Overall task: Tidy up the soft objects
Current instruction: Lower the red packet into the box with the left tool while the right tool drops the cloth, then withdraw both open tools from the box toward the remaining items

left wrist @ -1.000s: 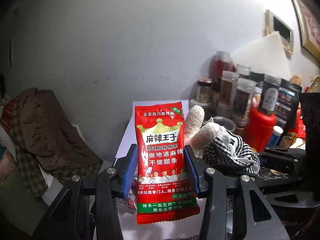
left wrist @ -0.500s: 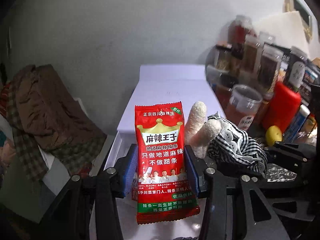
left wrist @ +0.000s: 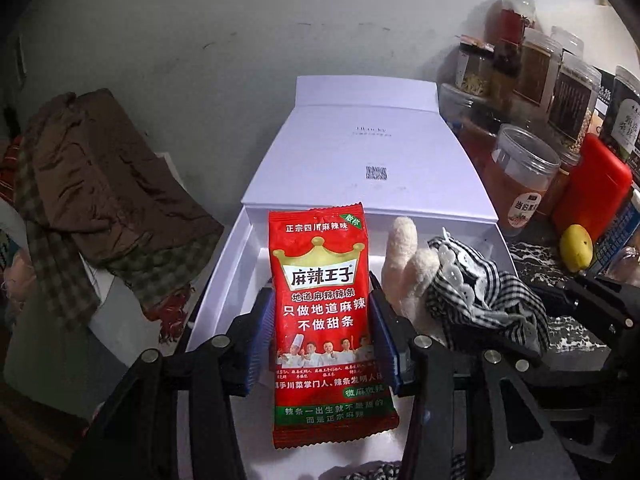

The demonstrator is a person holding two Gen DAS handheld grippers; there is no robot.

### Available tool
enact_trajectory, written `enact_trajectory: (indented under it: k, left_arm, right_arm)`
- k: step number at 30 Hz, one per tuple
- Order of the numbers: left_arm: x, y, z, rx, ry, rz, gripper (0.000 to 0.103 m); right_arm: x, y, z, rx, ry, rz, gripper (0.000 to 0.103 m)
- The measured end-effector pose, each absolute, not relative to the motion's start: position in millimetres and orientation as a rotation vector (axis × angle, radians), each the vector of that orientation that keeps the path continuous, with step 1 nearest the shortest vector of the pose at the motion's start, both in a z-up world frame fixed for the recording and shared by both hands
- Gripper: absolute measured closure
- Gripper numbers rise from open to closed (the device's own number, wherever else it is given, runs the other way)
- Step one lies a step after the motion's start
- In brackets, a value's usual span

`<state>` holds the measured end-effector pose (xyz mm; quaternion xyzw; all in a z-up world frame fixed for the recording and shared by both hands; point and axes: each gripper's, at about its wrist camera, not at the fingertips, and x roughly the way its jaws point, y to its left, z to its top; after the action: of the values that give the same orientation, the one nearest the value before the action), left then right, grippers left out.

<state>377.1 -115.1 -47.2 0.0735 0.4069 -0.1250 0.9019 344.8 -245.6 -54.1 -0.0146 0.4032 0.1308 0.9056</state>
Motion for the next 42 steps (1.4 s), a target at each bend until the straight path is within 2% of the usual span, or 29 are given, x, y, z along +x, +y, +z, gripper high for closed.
enact_trajectory:
  k: [1, 3, 5, 9, 15, 26, 42]
  left_arm:
    - [378.0, -114.6, -47.6, 0.148, 0.855, -0.249, 0.056]
    - [378.0, -113.0, -46.8, 0.149, 0.865, -0.225, 0.054]
    - [376.6, -111.5, -44.5, 0.153, 0.863, -0.2, 0.049]
    - [372.0, -106.2, -33.6, 0.157, 0.84, -0.157, 0.024]
    - [360.3, -99.8, -12.1, 0.15, 0.802, -0.131, 0.024]
    - [317.0, -93.9, 41.4, 0.143, 0.689, -0.135, 0.024]
    - [217.5, -78.2, 120.3, 0.14, 0.461, -0.166, 0.024]
  right_arm:
    - [343.9, -245.5, -51.9, -0.034, 0.83, 0.265, 0.043]
    - [343.4, -244.3, -49.7, -0.043, 0.826, 0.263, 0.032]
    - [342.5, -242.5, -47.4, -0.057, 0.83, 0.263, 0.032]
    - [337.5, -239.6, -41.4, -0.068, 0.828, 0.253, 0.032]
    - [322.2, -238.7, -18.4, -0.083, 0.768, 0.236, 0.029]
    - [287.7, -233.6, 40.5, -0.121, 0.635, 0.223, 0.029]
    - [201.1, -228.5, 109.7, -0.105, 0.462, 0.24, 0.029]
